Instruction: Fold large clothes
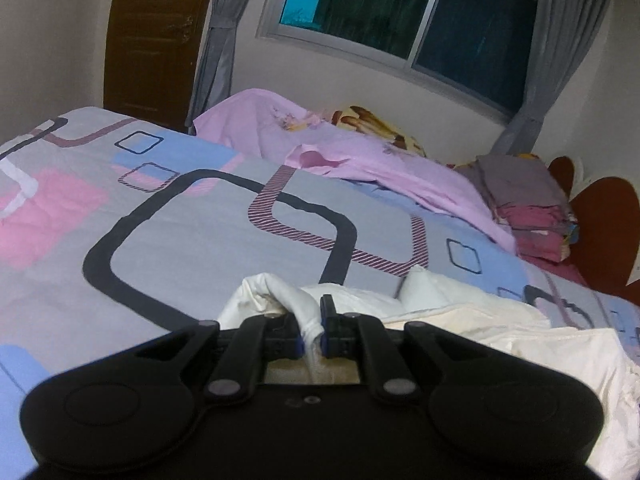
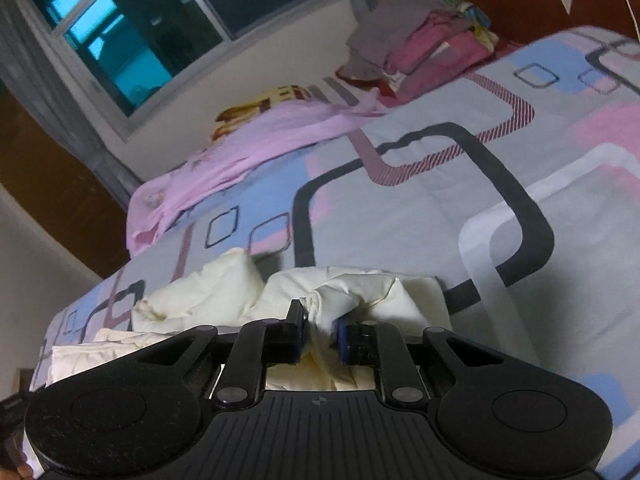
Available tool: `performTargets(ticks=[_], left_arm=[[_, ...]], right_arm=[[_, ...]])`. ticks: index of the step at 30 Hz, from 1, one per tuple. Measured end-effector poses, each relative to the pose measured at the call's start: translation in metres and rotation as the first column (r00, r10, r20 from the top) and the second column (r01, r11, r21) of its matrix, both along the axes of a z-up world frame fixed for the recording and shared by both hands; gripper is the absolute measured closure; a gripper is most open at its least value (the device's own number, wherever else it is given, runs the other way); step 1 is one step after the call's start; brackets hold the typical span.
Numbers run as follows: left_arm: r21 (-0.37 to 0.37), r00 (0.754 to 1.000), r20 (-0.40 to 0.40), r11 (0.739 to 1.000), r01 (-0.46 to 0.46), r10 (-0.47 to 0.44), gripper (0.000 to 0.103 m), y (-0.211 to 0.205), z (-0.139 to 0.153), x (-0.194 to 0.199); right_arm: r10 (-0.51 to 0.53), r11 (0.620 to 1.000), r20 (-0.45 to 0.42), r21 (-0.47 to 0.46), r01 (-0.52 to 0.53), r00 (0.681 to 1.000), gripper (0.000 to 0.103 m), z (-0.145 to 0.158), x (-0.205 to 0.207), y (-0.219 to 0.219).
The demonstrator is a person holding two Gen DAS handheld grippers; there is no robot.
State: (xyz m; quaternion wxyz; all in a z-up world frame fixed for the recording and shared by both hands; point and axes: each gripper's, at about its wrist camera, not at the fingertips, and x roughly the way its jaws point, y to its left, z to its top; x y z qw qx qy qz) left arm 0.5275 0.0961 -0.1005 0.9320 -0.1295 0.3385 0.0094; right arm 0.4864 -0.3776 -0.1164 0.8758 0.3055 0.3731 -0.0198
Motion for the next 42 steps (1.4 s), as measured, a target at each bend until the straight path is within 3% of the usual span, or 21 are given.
performTargets(ticks=[3, 5, 8, 9, 10, 14, 16, 20, 21, 23, 25, 31, 34, 38, 41, 42], left_arm=[[0.035, 1.000, -0.001, 0.999, -0.006, 0.006, 0.096, -0.006, -0.004, 0.011], [0.061, 1.000, -0.009, 0.998, -0.010, 0.010, 0.096, -0.011, -0.007, 0.018], [0.081, 0.999, -0.035, 0.996, -0.021, 0.024, 0.095, -0.012, -0.014, 0.028], [0.081, 0.998, -0.046, 0.996, -0.026, 0.029, 0.095, -0.012, -0.016, 0.032], [0.085, 0.998, -0.054, 0.996, -0.031, 0.036, 0.093, -0.012, -0.019, 0.034], [0.101, 0.997, -0.061, 0.994, -0.034, 0.041, 0.091, -0.013, -0.023, 0.037], [0.062, 0.997, -0.067, 0.997, -0.041, 0.045, 0.089, -0.008, -0.021, 0.039], [-0.017, 0.996, -0.058, 0.998, -0.066, 0.065, 0.072, 0.007, -0.012, 0.035], [-0.013, 0.996, -0.050, 0.998, -0.068, 0.067, 0.068, 0.008, -0.009, 0.032], [0.014, 0.997, -0.016, 0.997, -0.074, 0.074, 0.046, 0.010, -0.001, 0.022], [0.032, 0.998, 0.022, 0.998, -0.061, 0.060, 0.041, 0.010, 0.007, 0.011], [0.066, 0.998, 0.068, 0.998, -0.008, 0.003, 0.040, 0.008, 0.022, -0.018], [0.092, 0.997, 0.055, 0.995, 0.041, -0.046, 0.040, -0.001, 0.017, -0.023], [0.121, 0.995, 0.011, 0.988, 0.094, -0.096, 0.041, -0.015, -0.001, -0.009], [0.126, 0.995, -0.003, 0.987, 0.101, -0.102, 0.042, -0.022, -0.013, 0.009], [0.131, 0.995, -0.006, 0.986, 0.101, -0.101, 0.042, -0.025, -0.018, 0.016]], right_arm=[[-0.007, 1.000, 0.003, 0.011, 0.007, 1.000, 0.084, -0.005, 0.010, -0.005], [-0.005, 1.000, 0.009, -0.008, 0.005, 1.000, 0.077, -0.006, 0.017, -0.006], [-0.021, 0.997, 0.046, -0.067, 0.024, 0.999, 0.046, 0.000, 0.020, -0.009], [-0.027, 0.994, 0.061, -0.102, 0.033, 0.998, 0.028, 0.003, 0.020, -0.009], [-0.027, 0.990, 0.071, -0.134, 0.036, 0.997, 0.021, 0.005, 0.021, -0.008], [-0.008, 0.972, 0.111, -0.232, 0.034, 0.994, 0.021, 0.012, 0.018, -0.006], [-0.014, 0.965, 0.156, -0.256, 0.054, 0.988, 0.021, 0.016, 0.013, -0.006], [0.099, 0.969, 0.184, -0.241, -0.053, 0.978, 0.021, 0.018, 0.010, 0.005], [0.136, 0.961, 0.168, -0.263, -0.088, 0.976, 0.020, 0.013, 0.010, 0.011], [0.182, 0.934, 0.140, -0.334, -0.127, 0.973, 0.020, 0.006, 0.013, 0.023], [0.207, 0.917, 0.122, -0.369, -0.149, 0.971, 0.020, -0.002, 0.015, 0.028], [0.218, 0.919, 0.078, -0.351, -0.178, 0.973, 0.021, -0.019, 0.022, 0.027], [0.253, 0.924, 0.130, -0.327, -0.200, 0.959, 0.020, -0.010, 0.008, 0.028], [0.308, 0.861, 0.096, -0.451, -0.235, 0.947, 0.021, -0.015, 0.007, 0.043], [0.243, 0.904, 0.099, -0.384, -0.188, 0.965, 0.021, -0.021, 0.020, 0.035], [0.214, 0.916, 0.106, -0.368, -0.162, 0.971, 0.034, -0.021, 0.024, 0.032]])
